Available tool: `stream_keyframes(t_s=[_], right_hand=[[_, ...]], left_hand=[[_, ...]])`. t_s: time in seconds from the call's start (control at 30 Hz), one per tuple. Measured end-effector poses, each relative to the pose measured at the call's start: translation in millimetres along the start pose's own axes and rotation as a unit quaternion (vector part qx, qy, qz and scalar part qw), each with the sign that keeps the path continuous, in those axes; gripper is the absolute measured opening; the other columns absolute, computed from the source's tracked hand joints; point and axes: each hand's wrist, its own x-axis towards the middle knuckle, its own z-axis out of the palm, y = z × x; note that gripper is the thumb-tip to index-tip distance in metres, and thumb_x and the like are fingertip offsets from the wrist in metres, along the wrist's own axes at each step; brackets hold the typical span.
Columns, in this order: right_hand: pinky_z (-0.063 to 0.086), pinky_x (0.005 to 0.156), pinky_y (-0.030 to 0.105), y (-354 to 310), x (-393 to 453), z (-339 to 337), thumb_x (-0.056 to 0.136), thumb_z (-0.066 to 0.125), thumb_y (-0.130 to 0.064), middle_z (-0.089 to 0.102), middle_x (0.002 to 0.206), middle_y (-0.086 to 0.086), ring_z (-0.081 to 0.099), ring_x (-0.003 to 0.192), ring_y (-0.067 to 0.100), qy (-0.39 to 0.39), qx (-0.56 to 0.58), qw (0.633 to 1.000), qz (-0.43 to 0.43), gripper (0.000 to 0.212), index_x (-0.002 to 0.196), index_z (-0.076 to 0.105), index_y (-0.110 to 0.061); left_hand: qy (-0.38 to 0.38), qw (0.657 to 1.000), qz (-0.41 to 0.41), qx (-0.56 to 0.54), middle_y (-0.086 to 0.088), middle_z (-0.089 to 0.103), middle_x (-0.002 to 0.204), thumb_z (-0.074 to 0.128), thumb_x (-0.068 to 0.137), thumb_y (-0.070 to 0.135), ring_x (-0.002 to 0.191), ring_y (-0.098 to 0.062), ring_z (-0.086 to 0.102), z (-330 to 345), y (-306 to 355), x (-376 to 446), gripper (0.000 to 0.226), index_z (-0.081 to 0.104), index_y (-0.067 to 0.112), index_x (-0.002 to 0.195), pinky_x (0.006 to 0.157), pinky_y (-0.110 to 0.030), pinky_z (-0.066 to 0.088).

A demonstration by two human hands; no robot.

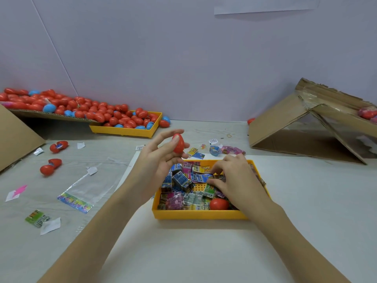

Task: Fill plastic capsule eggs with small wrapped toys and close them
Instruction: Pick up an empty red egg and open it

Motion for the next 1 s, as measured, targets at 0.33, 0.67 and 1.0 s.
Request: stream_keyframes(t_s=[0.33, 0.67, 1.0], right_hand=[[0.039, 0.092, 0.029, -4, 1, 2, 0.096, 0.064, -0.053, 0.06, 0.114, -0.005, 0.041, 0.12, 0.018, 0.015, 0.003, 1.0, 0.022, 0.035, 0.116, 0.068, -0.025], [0.045, 0.078, 0.029, 1, -1, -3, 0.094, 0.075, -0.031, 0.062, 0.089, -0.012, 0.054, 0.091, 0.011, 0.055, 0.132, 0.99, 0.0, 0.009, 0.087, 0.07, -0.029], [0.047, 0.081, 0.033, 5, -2, -2, 0.104, 0.06, -0.025, 0.062, 0.096, 0.002, 0.056, 0.09, 0.015, 0.05, 0.131, 0.989, -0.051, 0.021, 0.108, 0.08, -0.018]], left_hand=[[-0.018, 0.997, -0.015, 0.076, -0.013, 0.075, 0.105, 0.078, 0.082, 0.029, 0.087, -0.021, 0.07, 2, -5, -2, 0.038, 0.073, 0.025, 0.12, 0.083, -0.028, 0.057], [-0.047, 0.997, -0.043, 0.053, -0.009, 0.072, 0.104, 0.044, 0.107, 0.011, 0.081, -0.024, 0.069, 2, -9, 0, 0.034, 0.069, 0.01, 0.129, 0.07, -0.025, 0.056], [0.049, 0.979, 0.002, 0.197, 0.0, 0.071, 0.081, 0.035, 0.111, 0.013, 0.066, -0.013, 0.058, -1, -17, 1, 0.035, 0.066, 0.014, 0.097, 0.057, -0.021, 0.047]])
